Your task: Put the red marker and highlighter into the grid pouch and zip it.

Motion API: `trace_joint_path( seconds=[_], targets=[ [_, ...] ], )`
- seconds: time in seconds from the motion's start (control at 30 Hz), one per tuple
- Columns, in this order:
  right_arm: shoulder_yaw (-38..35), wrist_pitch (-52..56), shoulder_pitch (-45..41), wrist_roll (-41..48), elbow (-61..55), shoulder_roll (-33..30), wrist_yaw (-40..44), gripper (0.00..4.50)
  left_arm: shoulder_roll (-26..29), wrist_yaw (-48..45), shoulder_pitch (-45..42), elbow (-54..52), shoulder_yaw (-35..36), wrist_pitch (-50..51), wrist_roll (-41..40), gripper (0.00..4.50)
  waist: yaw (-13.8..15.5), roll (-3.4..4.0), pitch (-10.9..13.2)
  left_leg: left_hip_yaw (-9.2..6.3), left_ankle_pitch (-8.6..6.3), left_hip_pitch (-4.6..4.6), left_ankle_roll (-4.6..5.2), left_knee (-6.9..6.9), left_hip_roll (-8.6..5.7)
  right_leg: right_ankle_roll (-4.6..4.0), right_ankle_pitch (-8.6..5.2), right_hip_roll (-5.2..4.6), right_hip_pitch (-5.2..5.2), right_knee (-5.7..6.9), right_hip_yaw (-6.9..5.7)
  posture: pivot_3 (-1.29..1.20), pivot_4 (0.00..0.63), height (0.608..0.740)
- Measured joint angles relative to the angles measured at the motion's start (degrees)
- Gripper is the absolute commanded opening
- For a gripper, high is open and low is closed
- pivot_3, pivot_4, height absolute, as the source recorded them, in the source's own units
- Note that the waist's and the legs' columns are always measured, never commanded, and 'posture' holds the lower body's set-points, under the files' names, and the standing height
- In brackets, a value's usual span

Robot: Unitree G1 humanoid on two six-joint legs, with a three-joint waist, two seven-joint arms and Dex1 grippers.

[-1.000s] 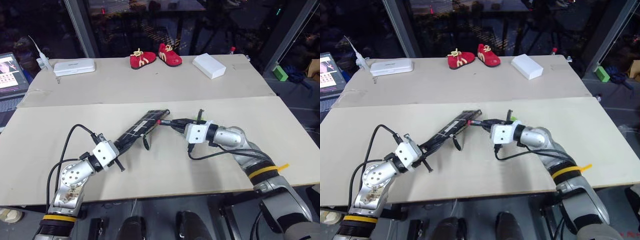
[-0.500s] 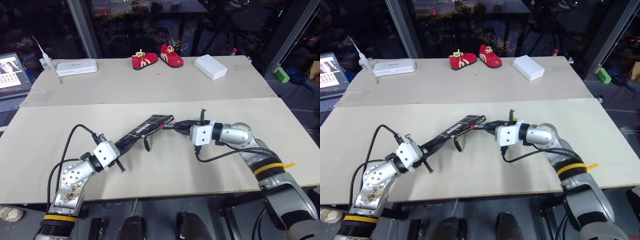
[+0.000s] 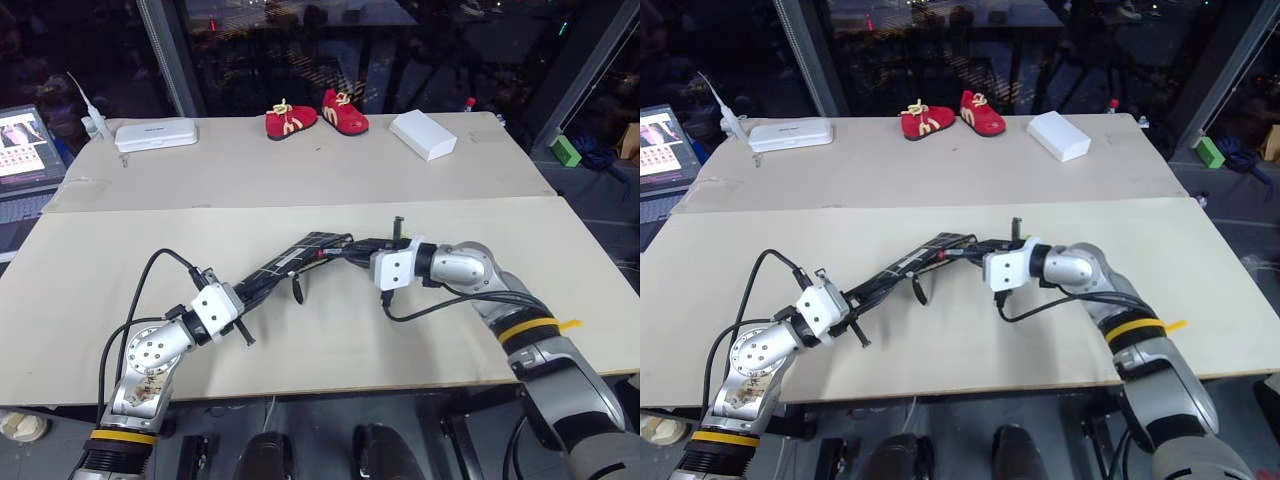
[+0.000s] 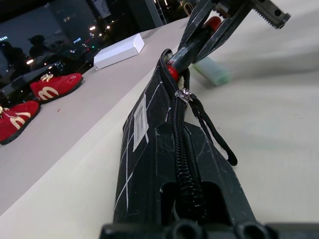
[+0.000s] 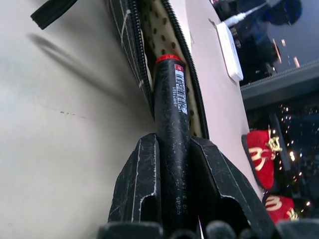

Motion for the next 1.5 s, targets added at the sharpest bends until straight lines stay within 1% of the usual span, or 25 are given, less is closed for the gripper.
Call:
trace_joint_path(
  seconds=[0.2,0.4,0.53,0.67,0.73,0.77,0.87,0.9,1.0,1.07,1.13,1.17,1.2,1.23,1.27,1.3,1.33,1.4,1.47,1.5],
  targets=[
    [1.86,-3.31,-3.54,-4.46,3.95,2.48,-3.13,0.50,0.13,-0.20,-0.03,0.00,0.00,0.22,0.00,0.00,0.05,0.00,0.00,0.01,0.00,-0.01,0.00,0.00,-0.01,0.00,0.00,-0.01,0.00,-0.01,0.00,0.00,0.150,0.740],
    [6.13,-8.69,-5.82,-8.51,6.64,6.72,-5.52,0.50,0.40,-1.21,-1.59,0.01,-0.03,0.23,-0.12,0.00,-0.01,0.01,0.00,0.01,0.00,0.00,0.00,0.00,0.00,0.00,0.00,-0.01,0.00,0.02,-0.01,0.00,0.150,0.740],
    [7.74,-11.69,-7.77,-10.91,9.30,7.47,-7.71,0.50,0.57,-1.66,-1.68,0.06,-0.04,0.44,-0.19,0.00,-0.02,0.01,0.00,0.01,0.00,-0.01,0.00,0.00,0.00,0.00,0.00,-0.02,0.00,0.01,-0.01,0.00,0.150,0.740],
    [8.38,-14.36,-8.20,-11.06,11.01,7.95,-8.03,0.50,0.67,-2.13,-1.74,0.06,-0.04,0.76,-0.23,0.00,0.01,0.01,0.00,0.01,0.00,-0.01,0.00,0.00,0.00,-0.01,0.00,-0.02,0.01,0.01,-0.01,0.00,0.150,0.740],
    [8.46,-14.73,-8.18,-10.77,11.52,8.01,-7.71,1.50,0.67,-2.21,-1.74,0.06,-0.12,1.27,-0.23,0.00,0.00,0.01,0.00,0.02,0.00,0.00,0.00,0.00,0.00,-0.01,0.00,-0.02,0.02,0.01,-0.01,0.00,0.150,0.740],
    [8.36,-14.72,-8.11,-9.50,11.91,8.20,-7.09,1.74,0.62,-2.18,-1.75,0.06,-0.15,1.33,-0.24,0.00,-0.01,0.01,0.00,0.02,0.00,0.01,0.00,0.00,0.01,-0.01,0.00,-0.01,0.02,0.02,-0.01,0.00,0.150,0.740],
    [7.74,-12.90,-7.71,-4.97,12.25,9.03,-3.80,2.79,0.45,-2.08,-1.74,-0.06,-0.19,1.44,-0.24,0.00,-0.02,0.01,0.01,0.01,0.00,0.04,0.00,0.00,0.02,-0.01,0.00,-0.02,0.05,0.02,-0.01,0.00,0.150,0.740],
    [7.29,-12.19,-7.73,-4.00,12.24,8.97,-3.39,3.05,0.41,-2.01,-1.73,-0.12,-0.26,1.48,-0.24,0.00,-0.03,0.01,0.01,0.01,0.00,0.04,0.00,0.00,0.02,-0.01,0.00,-0.02,0.06,0.02,-0.01,0.00,0.150,0.740],
    [6.30,-11.30,-8.31,-2.99,12.52,8.10,-3.06,3.05,0.39,-1.79,-1.72,-0.37,-0.27,1.49,-0.26,0.00,-0.01,0.02,0.01,0.00,0.00,0.04,0.00,0.00,0.03,-0.01,0.00,-0.03,0.06,0.01,-0.01,0.00,0.150,0.740],
    [5.30,-11.63,-8.99,-2.33,12.91,6.44,-2.97,3.05,0.37,-1.75,-1.77,-0.39,-0.29,1.49,-0.33,0.00,0.00,0.02,0.01,-0.01,0.00,0.04,0.00,0.00,0.02,-0.02,0.00,-0.02,0.06,0.00,-0.02,0.00,0.150,0.740],
    [3.39,-11.22,-8.95,1.38,12.94,5.43,-0.80,3.05,0.37,-1.72,-1.84,-0.39,-0.29,1.50,-0.52,0.00,0.04,0.02,0.01,-0.02,0.00,0.03,0.00,0.00,0.02,-0.02,0.00,-0.02,0.06,-0.02,-0.03,0.00,0.150,0.740],
    [2.29,-10.09,-8.70,4.73,12.23,4.98,1.50,3.05,0.33,-1.73,-2.21,-0.38,-0.38,1.51,-0.60,0.00,0.05,0.02,0.01,-0.01,0.00,0.03,0.00,0.00,0.03,-0.02,0.00,-0.02,0.08,-0.02,-0.02,0.00,0.150,0.740],
    [2.01,-9.74,-8.63,5.57,11.99,4.89,2.17,3.05,0.32,-1.73,-2.32,-0.39,-0.39,1.51,-0.64,0.00,0.05,0.02,0.01,-0.02,0.00,0.03,0.00,0.00,0.03,-0.02,0.00,-0.02,0.08,-0.02,-0.03,0.00,0.150,0.740],
    [1.34,-8.68,-8.53,7.51,11.41,4.74,3.62,3.05,0.32,-1.73,-2.48,-0.39,-0.41,1.52,-0.65,0.00,0.06,0.02,0.01,-0.02,0.00,0.05,0.00,0.00,0.04,-0.02,0.00,-0.03,0.10,-0.02,-0.03,0.00,0.150,0.740],
    [0.22,-3.27,-6.73,13.47,7.02,3.58,9.11,3.05,0.18,-1.76,-3.03,-0.38,-0.80,1.57,-0.65,0.00,0.11,0.02,0.01,-0.09,-0.01,0.05,0.01,0.00,0.08,-0.02,0.00,-0.03,0.15,-0.03,-0.04,0.00,0.150,0.740],
    [-0.63,3.29,-4.41,19.06,2.56,2.18,14.71,3.05,0.07,-1.77,-3.25,-0.45,-0.92,1.58,-0.69,0.00,0.30,0.02,0.01,-0.18,-0.02,0.09,0.04,0.00,0.11,-0.01,0.00,-0.04,0.28,-0.11,-0.13,0.00,0.150,0.740],
    [-1.28,8.90,-2.48,23.14,-0.79,0.93,18.63,3.05,0.09,-1.77,-3.27,-0.42,-0.91,1.59,-0.69,0.00,0.40,0.02,0.01,-0.18,-0.03,0.09,0.05,0.00,0.12,-0.01,0.00,-0.05,0.29,-0.12,-0.13,0.00,0.150,0.740],
    [-3.10,24.77,2.11,33.18,-8.92,-2.04,25.00,3.05,0.14,-1.79,-3.16,-0.43,-0.90,1.59,-0.70,0.00,0.50,0.02,0.01,-0.34,-0.05,0.08,0.09,0.00,0.09,-0.01,0.00,-0.15,0.27,-0.13,-0.11,0.00,0.150,0.740],
    [-6.87,35.25,2.90,39.95,-11.01,-2.14,25.66,3.05,0.14,-1.79,-3.10,-0.43,-0.91,1.59,-0.70,0.00,0.32,0.02,0.01,-0.46,-0.05,0.11,0.09,0.00,0.05,-0.04,0.03,-0.21,0.26,-0.10,-0.05,0.00,0.150,0.740],
    [-9.97,39.45,2.11,41.99,-10.79,-1.71,23.26,3.05,0.14,-1.79,-3.05,-0.47,-0.94,1.57,-0.70,0.00,0.10,0.02,0.01,-0.41,-0.05,0.21,0.09,0.00,0.06,-0.07,0.06,-0.21,0.29,-0.08,-0.02,0.00,0.150,0.740]
  ],
)
